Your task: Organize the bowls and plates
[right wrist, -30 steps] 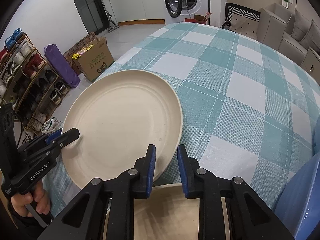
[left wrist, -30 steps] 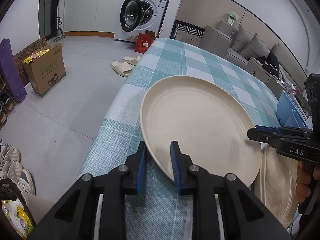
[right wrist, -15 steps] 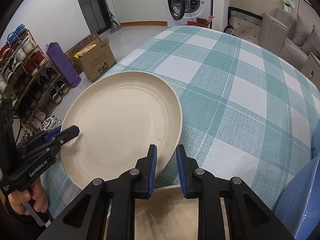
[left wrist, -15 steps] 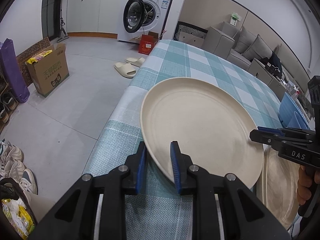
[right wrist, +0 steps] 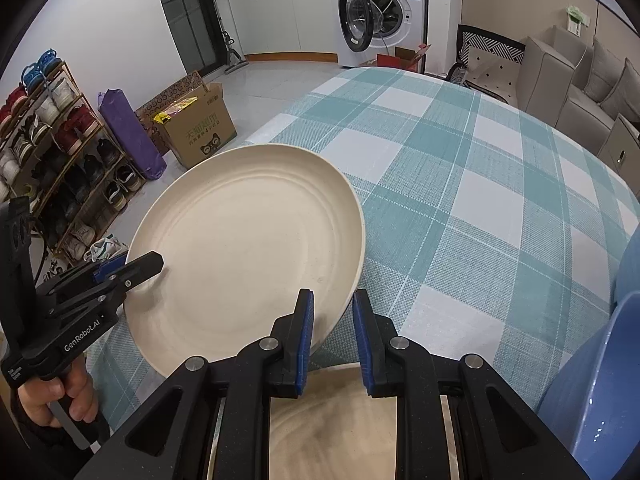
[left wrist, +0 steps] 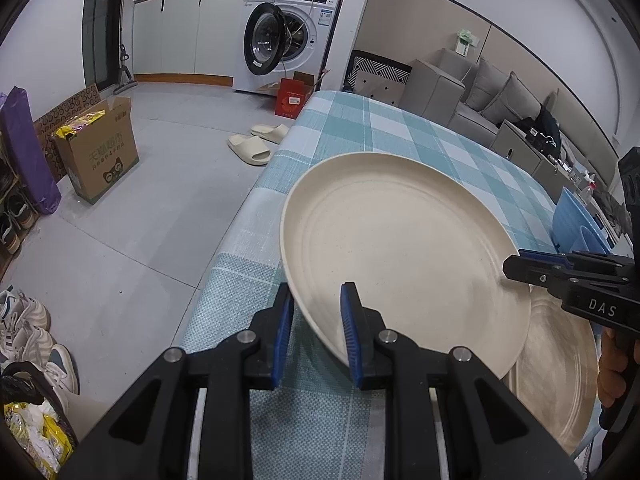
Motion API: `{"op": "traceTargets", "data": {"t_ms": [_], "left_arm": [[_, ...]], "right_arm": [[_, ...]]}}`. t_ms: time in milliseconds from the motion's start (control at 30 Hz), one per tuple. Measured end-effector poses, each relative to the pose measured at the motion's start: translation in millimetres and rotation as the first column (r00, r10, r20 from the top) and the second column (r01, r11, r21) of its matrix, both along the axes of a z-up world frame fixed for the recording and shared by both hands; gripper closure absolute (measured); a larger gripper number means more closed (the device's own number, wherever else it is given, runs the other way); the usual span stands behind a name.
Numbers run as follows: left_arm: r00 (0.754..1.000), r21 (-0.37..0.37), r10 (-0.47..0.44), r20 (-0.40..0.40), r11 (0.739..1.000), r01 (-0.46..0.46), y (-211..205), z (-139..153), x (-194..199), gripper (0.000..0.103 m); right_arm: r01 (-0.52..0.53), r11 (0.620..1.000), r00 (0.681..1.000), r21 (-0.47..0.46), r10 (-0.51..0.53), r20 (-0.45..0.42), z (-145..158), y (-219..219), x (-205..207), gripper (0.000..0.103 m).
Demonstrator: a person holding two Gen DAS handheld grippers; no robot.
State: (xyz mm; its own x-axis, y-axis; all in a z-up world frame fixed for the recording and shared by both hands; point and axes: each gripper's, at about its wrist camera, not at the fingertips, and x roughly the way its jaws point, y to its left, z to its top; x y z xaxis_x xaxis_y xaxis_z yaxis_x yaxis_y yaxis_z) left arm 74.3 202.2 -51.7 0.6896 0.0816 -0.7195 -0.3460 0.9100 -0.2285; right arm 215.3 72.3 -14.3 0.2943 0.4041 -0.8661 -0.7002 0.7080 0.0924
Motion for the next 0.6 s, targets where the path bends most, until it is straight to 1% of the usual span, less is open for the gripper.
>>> {"op": "traceTargets", "data": {"t_ms": [267, 600], "left_arm": [[1.000, 0.019, -0.005, 0.014, 1.000, 0.005, -5, 10, -3, 0.081], [0.999, 0.040, -0.034, 0.026, 0.999, 0.033, -18, 23, -6, 0.081]], "right_arm": [[-0.002, 1.000, 1.000, 0.009, 0.002, 0.024, 13, -6, -7, 0.083], [0.011, 1.000, 0.999, 0.027, -0.012, 0.041, 29, -21, -14, 0.082]]}}
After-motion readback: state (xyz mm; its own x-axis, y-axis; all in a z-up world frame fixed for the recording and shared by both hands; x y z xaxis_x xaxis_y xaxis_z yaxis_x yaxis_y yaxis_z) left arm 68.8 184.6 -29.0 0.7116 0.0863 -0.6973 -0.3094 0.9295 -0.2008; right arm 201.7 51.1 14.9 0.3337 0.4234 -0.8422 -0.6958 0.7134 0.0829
